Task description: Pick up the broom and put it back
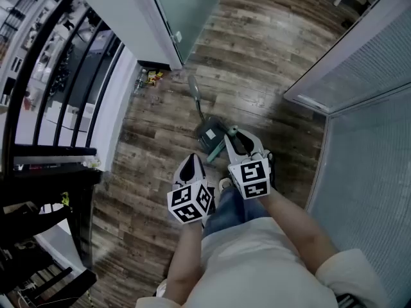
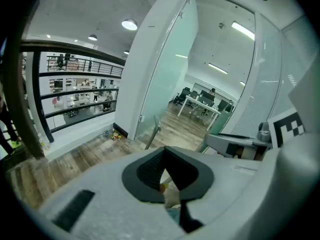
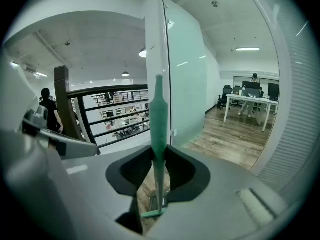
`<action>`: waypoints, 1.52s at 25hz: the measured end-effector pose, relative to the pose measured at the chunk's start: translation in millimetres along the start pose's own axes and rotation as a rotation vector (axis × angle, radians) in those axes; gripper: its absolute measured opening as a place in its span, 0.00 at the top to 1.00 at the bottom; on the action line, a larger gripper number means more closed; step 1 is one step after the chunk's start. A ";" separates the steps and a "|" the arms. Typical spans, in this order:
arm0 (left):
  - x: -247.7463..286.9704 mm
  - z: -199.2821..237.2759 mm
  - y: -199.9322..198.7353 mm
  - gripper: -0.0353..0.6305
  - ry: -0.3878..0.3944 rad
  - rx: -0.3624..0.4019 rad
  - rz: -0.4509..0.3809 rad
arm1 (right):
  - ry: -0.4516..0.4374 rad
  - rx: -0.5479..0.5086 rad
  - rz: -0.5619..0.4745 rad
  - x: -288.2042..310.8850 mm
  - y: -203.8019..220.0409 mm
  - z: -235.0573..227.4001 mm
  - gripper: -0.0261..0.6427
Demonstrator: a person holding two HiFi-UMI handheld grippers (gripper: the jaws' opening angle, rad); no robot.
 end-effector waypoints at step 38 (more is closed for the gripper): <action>-57.3 -58.1 -55.4 0.94 0.127 0.145 -0.088 | -0.063 -0.029 -0.110 -119.6 -56.7 4.0 0.82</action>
Point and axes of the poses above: the fingertips, and each gripper's own axes: x forward along the fingers, z to its left, y out of its underside, the point moved 5 cm from there along -x, backward along the fingers, and after that the axes turned 11 degrees about x, right-handed, at the moved point
